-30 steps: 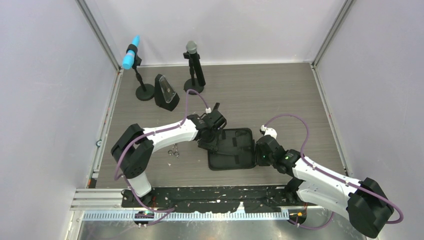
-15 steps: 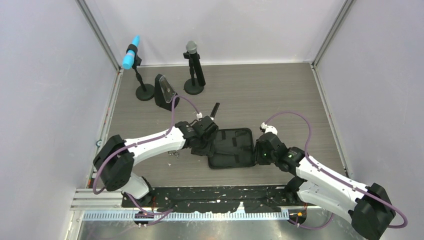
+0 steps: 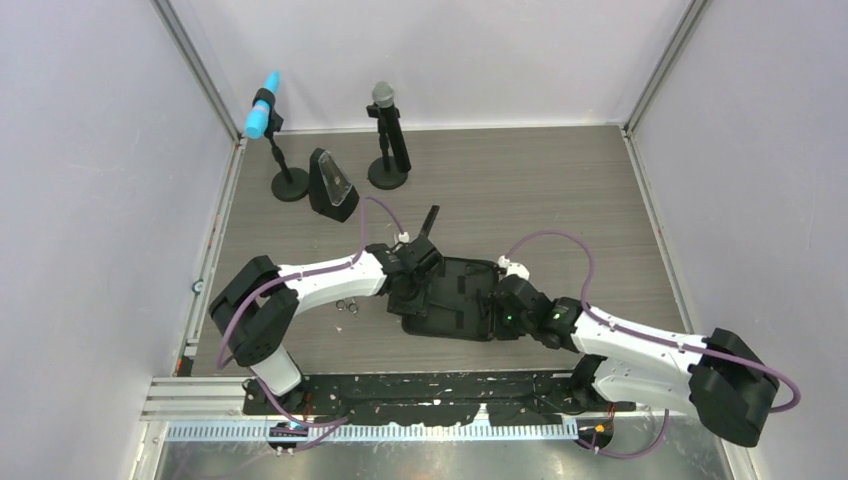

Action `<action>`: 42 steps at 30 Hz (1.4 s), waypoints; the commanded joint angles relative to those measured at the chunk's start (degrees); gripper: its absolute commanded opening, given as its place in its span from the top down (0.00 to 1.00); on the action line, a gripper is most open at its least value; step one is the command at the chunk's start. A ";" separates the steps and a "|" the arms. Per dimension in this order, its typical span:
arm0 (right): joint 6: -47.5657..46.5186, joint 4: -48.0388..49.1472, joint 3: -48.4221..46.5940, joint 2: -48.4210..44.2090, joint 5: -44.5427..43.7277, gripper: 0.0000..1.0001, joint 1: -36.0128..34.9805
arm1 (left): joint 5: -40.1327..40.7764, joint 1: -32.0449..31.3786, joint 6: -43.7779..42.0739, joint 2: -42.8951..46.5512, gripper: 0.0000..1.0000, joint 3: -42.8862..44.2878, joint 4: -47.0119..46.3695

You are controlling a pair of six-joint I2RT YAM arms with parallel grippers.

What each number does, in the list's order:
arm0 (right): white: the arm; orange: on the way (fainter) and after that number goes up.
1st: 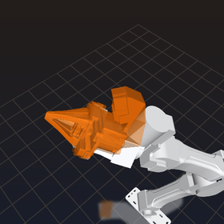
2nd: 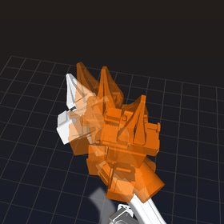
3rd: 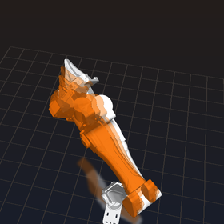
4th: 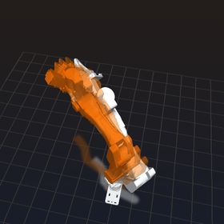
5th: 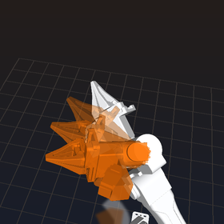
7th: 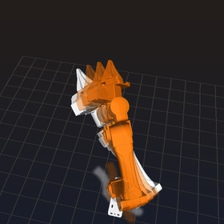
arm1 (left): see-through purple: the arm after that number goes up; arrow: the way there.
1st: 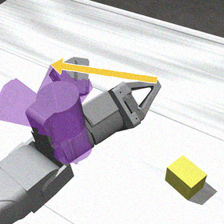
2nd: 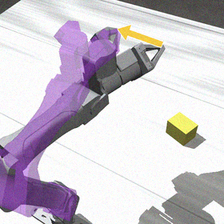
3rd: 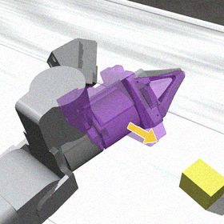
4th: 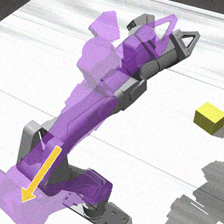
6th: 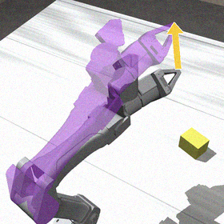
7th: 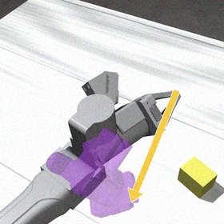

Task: Sort the hair-cutting tools
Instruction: Adjust the hairdressing tool bag at the center of the board, then place the haircut tool in the hairdressing tool bag.

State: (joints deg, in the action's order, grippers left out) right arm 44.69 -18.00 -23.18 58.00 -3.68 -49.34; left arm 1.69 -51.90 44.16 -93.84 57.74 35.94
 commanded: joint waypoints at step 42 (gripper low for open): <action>-33.53 -19.12 -24.17 19.37 5.56 0.95 -17.55 | 0.07 6.55 -11.60 -2.91 0.65 0.98 -2.59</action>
State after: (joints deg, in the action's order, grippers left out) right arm 14.63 -38.54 -44.21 75.72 3.79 -66.17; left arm 4.97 -45.45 32.45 -97.25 59.66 36.47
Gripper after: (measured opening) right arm 0.238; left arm 0.355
